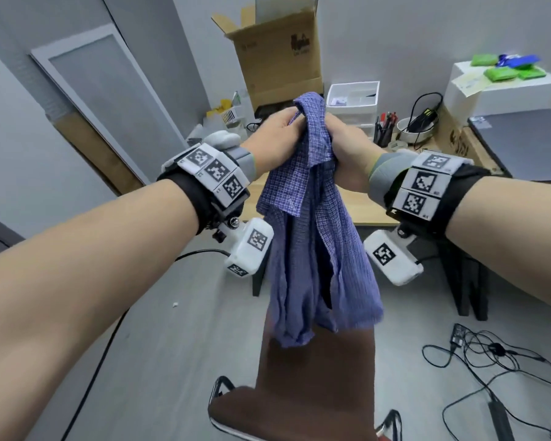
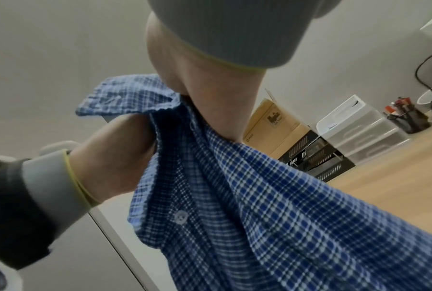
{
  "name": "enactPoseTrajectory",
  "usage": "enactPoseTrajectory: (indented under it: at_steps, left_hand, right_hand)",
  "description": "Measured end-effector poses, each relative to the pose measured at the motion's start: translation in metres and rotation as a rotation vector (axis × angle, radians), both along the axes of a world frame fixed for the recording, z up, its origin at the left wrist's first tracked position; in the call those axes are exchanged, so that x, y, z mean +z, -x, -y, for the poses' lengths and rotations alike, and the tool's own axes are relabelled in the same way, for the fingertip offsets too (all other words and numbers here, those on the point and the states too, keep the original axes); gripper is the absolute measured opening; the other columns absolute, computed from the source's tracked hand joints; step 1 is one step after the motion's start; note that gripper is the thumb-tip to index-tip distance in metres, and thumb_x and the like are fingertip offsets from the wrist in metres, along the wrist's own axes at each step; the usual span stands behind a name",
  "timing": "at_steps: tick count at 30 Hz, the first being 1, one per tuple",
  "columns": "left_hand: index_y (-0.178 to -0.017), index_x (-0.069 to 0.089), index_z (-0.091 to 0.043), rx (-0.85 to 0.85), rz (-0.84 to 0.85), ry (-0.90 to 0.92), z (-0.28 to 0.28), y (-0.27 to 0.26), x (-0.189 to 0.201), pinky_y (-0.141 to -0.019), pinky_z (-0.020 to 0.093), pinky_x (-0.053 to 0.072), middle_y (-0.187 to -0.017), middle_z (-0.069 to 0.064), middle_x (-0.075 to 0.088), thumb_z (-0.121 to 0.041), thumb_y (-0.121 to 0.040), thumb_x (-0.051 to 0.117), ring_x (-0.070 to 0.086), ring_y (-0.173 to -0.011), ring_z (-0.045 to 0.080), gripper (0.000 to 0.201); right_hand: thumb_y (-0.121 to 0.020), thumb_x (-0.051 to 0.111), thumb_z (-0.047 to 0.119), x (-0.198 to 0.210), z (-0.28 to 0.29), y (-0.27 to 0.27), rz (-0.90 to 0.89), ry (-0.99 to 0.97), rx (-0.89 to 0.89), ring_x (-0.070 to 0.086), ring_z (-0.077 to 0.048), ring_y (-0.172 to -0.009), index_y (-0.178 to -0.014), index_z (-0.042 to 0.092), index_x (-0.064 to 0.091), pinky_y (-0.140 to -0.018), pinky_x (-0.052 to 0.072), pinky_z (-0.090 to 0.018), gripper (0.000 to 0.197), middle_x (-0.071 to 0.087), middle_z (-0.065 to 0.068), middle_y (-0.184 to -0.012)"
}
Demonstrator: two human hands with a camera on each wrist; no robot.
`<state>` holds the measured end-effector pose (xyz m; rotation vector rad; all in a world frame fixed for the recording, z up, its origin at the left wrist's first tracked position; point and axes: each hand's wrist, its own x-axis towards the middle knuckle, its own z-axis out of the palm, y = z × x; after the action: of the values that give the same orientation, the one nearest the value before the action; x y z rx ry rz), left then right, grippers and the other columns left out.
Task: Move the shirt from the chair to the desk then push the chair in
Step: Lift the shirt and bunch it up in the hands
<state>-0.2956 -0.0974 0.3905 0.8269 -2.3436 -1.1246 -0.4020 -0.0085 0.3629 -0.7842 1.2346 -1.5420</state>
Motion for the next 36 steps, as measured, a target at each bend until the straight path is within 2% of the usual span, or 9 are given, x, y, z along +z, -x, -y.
enactPoseTrajectory:
  at_steps: [6,11,13,15,17,20,22,27,36]
  left_hand:
    - [-0.148,0.027,-0.018,-0.175,0.083,-0.067,-0.014,-0.016,-0.015,-0.089,0.032,0.059,-0.134,0.006,0.063,-0.022,-0.087,0.079,0.067,-0.116,0.012,0.080]
    - [-0.155,0.034,-0.011,-0.121,-0.013,-0.096,-0.009,-0.010,-0.030,-0.058,0.010,0.054,-0.106,-0.006,0.066,-0.002,-0.098,0.064,0.069,-0.074,-0.012,0.065]
    - [-0.125,0.068,0.006,-0.107,-0.097,0.078,-0.012,-0.008,-0.025,-0.060,0.015,0.059,-0.090,0.003,0.073,0.002,-0.107,0.045,0.072,-0.066,-0.004,0.030]
    - [-0.079,0.080,0.005,0.000,-0.193,-0.016,-0.012,0.000,-0.023,-0.070,0.027,0.065,-0.075,0.013,0.075,-0.008,-0.110,0.037,0.076,-0.069,0.017,0.054]
    - [-0.095,0.074,-0.001,0.070,-0.183,0.017,-0.015,0.002,-0.016,-0.099,0.044,0.059,-0.094,0.015,0.076,-0.012,-0.097,0.058,0.074,-0.097,0.027,0.020]
    - [-0.118,0.066,-0.006,0.057,-0.243,-0.114,-0.015,0.007,-0.010,-0.099,0.052,0.058,-0.114,0.010,0.077,-0.004,-0.084,0.073,0.073,-0.110,0.026,0.034]
    - [-0.115,0.065,-0.009,0.041,-0.337,-0.125,-0.018,0.011,-0.002,-0.096,0.052,0.059,-0.116,0.012,0.076,-0.002,-0.087,0.071,0.072,-0.110,0.028,0.030]
    - [-0.105,0.059,-0.018,-0.014,-0.441,-0.236,-0.029,0.028,0.016,-0.091,0.061,0.059,-0.119,0.020,0.071,0.000,-0.092,0.066,0.071,-0.110,0.038,0.024]
    - [-0.106,0.057,-0.010,0.000,-0.577,-0.335,-0.020,0.032,0.028,-0.078,0.049,0.064,-0.108,0.019,0.071,0.005,-0.094,0.062,0.072,-0.096,0.035,0.020]
  right_hand:
    - [-0.100,0.054,0.037,0.005,0.008,0.006,-0.008,-0.045,-0.040,0.074,-0.031,-0.100,-0.128,0.002,0.062,-0.069,0.061,-0.036,0.045,0.074,-0.015,-0.113]
    - [-0.100,0.049,0.046,-0.004,0.010,0.007,-0.029,-0.034,-0.041,0.071,-0.030,-0.109,-0.134,0.004,0.056,-0.093,0.057,-0.046,0.055,0.070,-0.017,-0.125]
    - [-0.087,0.053,0.057,-0.007,0.009,0.006,-0.081,-0.037,-0.024,0.067,-0.027,-0.117,-0.143,0.010,0.043,-0.101,0.052,-0.047,0.074,0.061,-0.012,-0.136]
    - [-0.073,0.058,0.069,-0.011,0.004,0.006,-0.166,-0.034,0.001,0.064,-0.024,-0.120,-0.147,0.017,0.031,-0.104,0.050,-0.047,0.094,0.057,-0.007,-0.138]
    - [-0.071,0.063,0.068,-0.018,-0.006,0.006,-0.267,-0.009,0.012,0.063,-0.019,-0.121,-0.148,0.020,0.023,-0.106,0.049,-0.044,0.099,0.056,-0.005,-0.138]
    - [-0.077,0.079,0.045,-0.040,-0.028,0.007,-0.469,0.067,0.065,0.053,0.002,-0.123,-0.153,0.016,0.011,-0.101,0.046,-0.020,0.105,0.047,0.007,-0.142]
    - [-0.076,0.087,0.029,-0.065,-0.041,0.005,-0.540,0.058,0.080,0.053,0.011,-0.116,-0.152,0.015,0.017,-0.098,0.048,-0.015,0.105,0.050,0.013,-0.136]
    - [-0.064,0.094,0.031,-0.118,-0.051,-0.008,-0.549,0.040,0.112,0.061,-0.005,-0.123,-0.139,0.016,0.050,-0.110,0.047,-0.041,0.088,0.065,0.005,-0.133]
    - [-0.068,0.091,0.017,-0.146,-0.029,-0.038,-0.342,-0.108,0.068,0.066,-0.012,-0.110,-0.111,0.034,0.066,-0.101,0.049,-0.039,0.052,0.073,0.006,-0.119]
